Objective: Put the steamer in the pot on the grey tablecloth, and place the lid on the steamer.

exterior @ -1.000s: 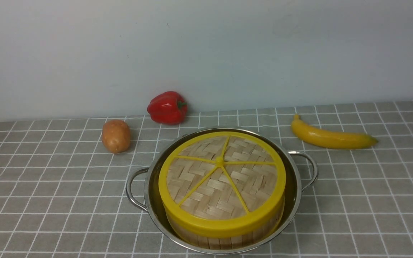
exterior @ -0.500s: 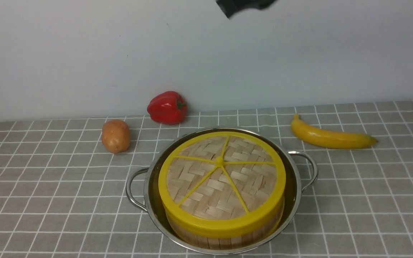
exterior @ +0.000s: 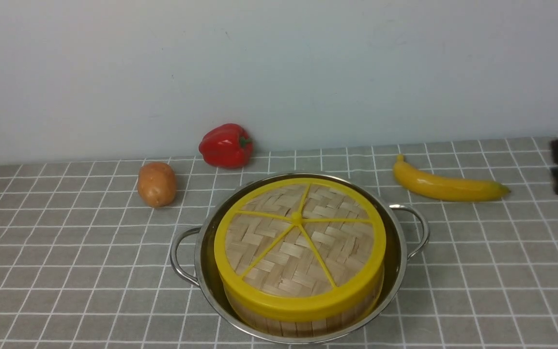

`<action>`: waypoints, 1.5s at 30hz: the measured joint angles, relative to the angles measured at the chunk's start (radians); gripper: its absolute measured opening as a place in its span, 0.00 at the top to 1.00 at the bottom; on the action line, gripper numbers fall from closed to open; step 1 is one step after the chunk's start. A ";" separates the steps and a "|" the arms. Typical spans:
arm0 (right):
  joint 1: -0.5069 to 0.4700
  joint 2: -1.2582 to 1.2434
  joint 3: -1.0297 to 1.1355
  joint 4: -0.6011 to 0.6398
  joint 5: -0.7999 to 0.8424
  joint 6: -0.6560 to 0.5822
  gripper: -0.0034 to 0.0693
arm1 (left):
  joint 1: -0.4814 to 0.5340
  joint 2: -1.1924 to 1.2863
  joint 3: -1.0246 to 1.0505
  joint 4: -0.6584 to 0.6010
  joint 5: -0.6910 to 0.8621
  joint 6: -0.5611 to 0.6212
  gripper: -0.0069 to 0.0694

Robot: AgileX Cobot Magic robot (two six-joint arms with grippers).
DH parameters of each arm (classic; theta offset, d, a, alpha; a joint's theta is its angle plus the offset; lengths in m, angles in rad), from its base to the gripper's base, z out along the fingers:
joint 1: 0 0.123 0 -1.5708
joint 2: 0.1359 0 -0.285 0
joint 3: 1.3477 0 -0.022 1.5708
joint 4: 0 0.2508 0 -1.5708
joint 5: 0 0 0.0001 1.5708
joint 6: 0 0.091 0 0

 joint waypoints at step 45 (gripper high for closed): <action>-0.228 -0.939 0.806 0.042 -0.197 0.033 0.72 | 0.000 0.000 0.000 0.000 0.000 0.000 0.59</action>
